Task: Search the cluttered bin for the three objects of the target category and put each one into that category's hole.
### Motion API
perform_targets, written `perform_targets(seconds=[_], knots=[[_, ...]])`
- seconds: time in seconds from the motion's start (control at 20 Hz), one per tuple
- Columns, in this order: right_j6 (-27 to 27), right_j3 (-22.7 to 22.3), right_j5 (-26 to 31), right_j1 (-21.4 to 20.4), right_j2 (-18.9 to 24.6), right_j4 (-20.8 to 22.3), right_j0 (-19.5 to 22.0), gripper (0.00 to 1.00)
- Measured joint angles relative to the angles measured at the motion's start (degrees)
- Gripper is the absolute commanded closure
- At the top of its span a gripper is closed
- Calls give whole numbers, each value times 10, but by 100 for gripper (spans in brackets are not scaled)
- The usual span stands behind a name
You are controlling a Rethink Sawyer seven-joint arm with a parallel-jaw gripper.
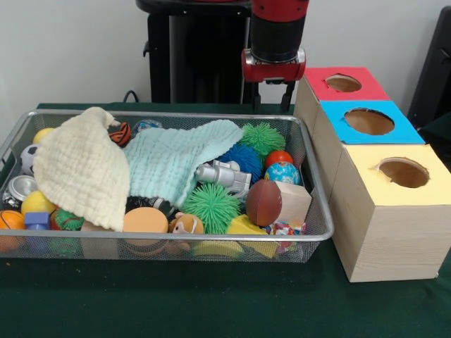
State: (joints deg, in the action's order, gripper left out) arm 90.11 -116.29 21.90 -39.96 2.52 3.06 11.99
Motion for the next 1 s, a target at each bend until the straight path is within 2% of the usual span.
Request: perform_targets(seconds=[0.35, 1.0], knots=[[0, -30, -2, -35, 0, 0, -1, 0], [0, -75, -2, -66, 0, 0, 4, 0]])
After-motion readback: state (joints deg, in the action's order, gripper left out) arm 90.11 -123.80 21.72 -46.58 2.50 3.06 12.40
